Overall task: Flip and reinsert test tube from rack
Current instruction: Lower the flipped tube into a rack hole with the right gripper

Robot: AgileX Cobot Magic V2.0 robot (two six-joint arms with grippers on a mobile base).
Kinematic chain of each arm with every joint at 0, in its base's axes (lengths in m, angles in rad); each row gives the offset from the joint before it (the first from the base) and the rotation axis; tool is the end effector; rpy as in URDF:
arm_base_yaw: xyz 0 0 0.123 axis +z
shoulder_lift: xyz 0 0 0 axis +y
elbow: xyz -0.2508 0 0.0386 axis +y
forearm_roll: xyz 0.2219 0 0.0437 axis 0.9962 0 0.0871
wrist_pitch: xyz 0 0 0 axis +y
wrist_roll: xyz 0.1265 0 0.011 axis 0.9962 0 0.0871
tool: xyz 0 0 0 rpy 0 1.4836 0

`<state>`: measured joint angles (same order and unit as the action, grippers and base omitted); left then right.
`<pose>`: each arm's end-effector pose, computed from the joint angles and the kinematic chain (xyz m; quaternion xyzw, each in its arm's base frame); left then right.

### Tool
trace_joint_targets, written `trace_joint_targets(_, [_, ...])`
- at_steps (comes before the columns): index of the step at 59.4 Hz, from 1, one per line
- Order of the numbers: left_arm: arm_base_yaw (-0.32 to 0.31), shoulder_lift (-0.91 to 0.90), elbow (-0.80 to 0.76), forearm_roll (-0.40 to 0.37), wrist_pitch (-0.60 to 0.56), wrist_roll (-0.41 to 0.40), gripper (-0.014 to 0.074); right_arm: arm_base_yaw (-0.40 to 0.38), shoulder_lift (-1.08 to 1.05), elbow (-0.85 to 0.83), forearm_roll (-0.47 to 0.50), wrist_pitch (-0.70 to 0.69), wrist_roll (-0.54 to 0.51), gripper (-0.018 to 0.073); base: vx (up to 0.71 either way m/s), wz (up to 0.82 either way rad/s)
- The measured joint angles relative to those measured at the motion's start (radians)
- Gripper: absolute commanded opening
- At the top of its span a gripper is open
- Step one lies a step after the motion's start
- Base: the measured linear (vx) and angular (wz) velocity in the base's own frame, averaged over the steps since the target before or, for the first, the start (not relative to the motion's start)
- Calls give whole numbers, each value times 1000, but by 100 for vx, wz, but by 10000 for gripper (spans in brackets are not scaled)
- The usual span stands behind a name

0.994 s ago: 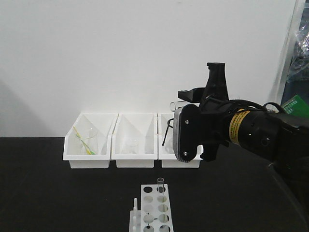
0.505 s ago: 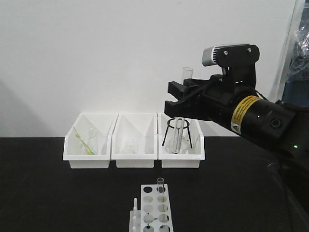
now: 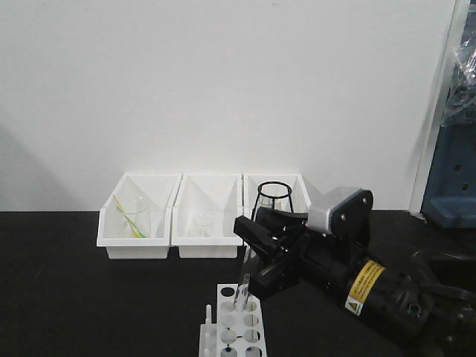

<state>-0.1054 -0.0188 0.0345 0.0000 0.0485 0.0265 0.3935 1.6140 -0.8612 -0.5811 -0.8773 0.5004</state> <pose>0.0975 -0.0103 0.2000 0.0461 0.6974 -0.0282 0.7146 0.3078 0.1858 0.2661 -0.2539 0.6165 0.3185 0.6738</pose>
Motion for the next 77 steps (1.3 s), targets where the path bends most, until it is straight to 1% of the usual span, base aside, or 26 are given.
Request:
trace_joint_targets(6, [0, 0, 0, 0, 0, 0, -6, -1, 34, 16, 6, -66, -32, -11, 0, 0])
trace_joint_targets(13, [0, 0, 0, 0, 0, 0, -6, -1, 67, 16, 7, -95, -43, -11, 0, 0])
trace_joint_targets(27, [0, 0, 0, 0, 0, 0, -6, -1, 137, 16, -8, -96, -45, -11, 0, 0])
trace_joint_targets(41, [0, 0, 0, 0, 0, 0, -6, -1, 173, 14, -115, -87, -97, -11, 0, 0])
trace_joint_targets(56, [0, 0, 0, 0, 0, 0, -6, -1, 198, -2, -176, -20, -124, -11, 0, 0])
trace_joint_targets(73, [0, 0, 0, 0, 0, 0, -6, -1, 286, -4, -167, -24, -124, -7, 0, 0])
trace_joint_targets(77, [0, 0, 0, 0, 0, 0, -6, -1, 304, -5, -159, -43, -123, -2, 0, 0])
